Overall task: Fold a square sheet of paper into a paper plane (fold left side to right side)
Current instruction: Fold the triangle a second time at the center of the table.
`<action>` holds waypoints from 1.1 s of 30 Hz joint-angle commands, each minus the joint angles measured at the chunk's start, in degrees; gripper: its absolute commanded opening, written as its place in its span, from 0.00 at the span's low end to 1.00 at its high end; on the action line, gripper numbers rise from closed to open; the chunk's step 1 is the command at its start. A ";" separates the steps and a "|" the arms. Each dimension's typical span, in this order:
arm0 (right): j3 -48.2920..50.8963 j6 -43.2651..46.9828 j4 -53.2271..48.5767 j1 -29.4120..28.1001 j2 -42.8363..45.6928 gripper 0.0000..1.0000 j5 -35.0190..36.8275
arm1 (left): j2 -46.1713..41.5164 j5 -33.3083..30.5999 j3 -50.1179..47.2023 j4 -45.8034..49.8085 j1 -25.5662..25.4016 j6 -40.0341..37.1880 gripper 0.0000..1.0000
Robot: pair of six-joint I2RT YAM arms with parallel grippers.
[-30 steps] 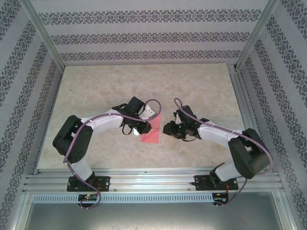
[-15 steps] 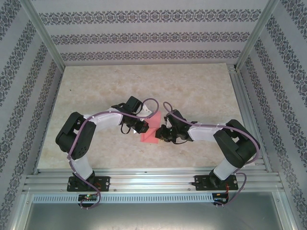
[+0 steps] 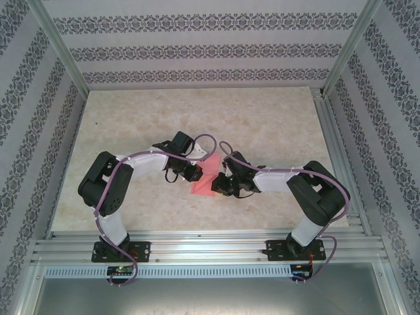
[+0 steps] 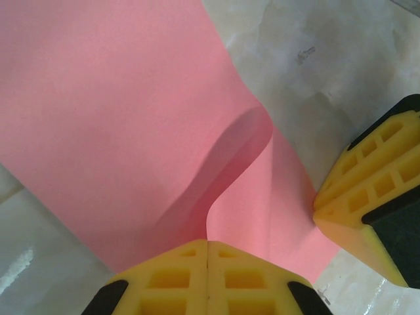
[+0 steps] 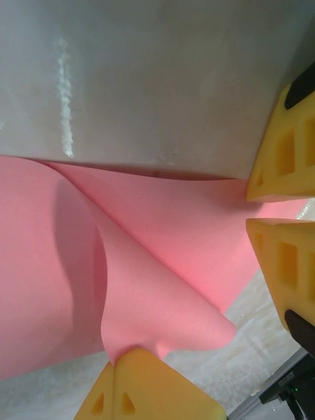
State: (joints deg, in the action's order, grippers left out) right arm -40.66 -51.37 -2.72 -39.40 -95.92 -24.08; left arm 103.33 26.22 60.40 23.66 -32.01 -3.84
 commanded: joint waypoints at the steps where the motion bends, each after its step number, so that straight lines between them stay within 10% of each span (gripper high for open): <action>1: -0.73 1.35 -4.62 -0.73 -1.64 0.16 2.55 | 0.73 -0.75 1.55 -1.82 0.84 -0.15 0.02; 33: -1.96 2.67 -6.91 -0.88 -1.90 0.16 2.99 | 2.22 -3.94 0.73 -2.35 1.23 -0.20 0.02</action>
State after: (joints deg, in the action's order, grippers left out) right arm -42.35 -49.78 -5.96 -39.66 -96.29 -23.40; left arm 105.36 22.61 61.43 23.44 -31.51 -3.84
